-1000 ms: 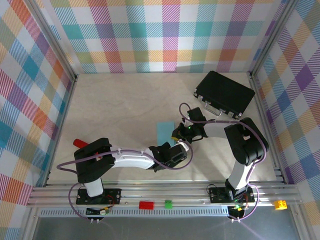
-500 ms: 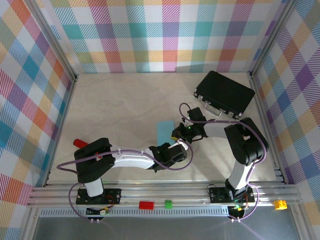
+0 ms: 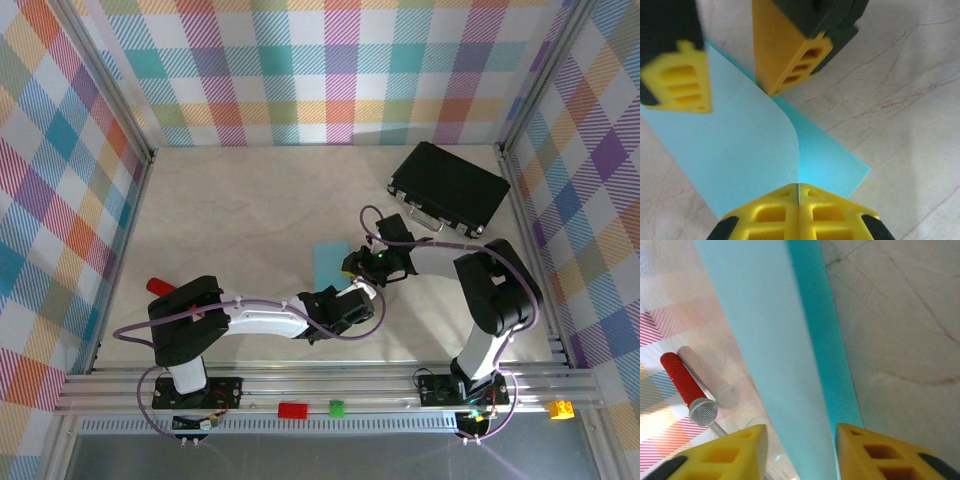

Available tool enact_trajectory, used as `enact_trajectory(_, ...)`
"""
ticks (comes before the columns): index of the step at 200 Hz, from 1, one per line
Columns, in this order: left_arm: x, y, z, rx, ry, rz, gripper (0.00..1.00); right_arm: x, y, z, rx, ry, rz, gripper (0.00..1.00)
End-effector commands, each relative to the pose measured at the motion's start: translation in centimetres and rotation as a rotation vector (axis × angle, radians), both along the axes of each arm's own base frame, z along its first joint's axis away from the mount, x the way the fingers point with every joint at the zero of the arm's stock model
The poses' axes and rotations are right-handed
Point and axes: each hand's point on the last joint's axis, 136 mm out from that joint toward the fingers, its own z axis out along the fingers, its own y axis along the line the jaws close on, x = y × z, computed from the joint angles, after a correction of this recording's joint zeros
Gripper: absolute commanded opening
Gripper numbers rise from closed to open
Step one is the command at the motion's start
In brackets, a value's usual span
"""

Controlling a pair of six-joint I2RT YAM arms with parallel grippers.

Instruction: Fold a paper plane with a square sheet of paper (pick it up from the middle)

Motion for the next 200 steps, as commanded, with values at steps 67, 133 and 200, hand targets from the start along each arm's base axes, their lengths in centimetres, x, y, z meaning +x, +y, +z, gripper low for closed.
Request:
enact_trajectory(67,1.6,-1.1,2.7,-0.641,0.471,0.168,0.0,-1.1,-9.8,1.3,-0.336,-0.147,-0.157,0.48)
enact_trajectory(133,4.6,-2.5,3.6,-0.913,0.668,0.246,0.0,-1.9,-7.0,2.6,-0.145,-0.194,-0.079,0.39)
enact_trajectory(200,3.9,-0.5,1.8,-0.82,0.639,0.291,0.0,-2.2,-1.8,1.9,0.07,-0.133,-0.001,0.04)
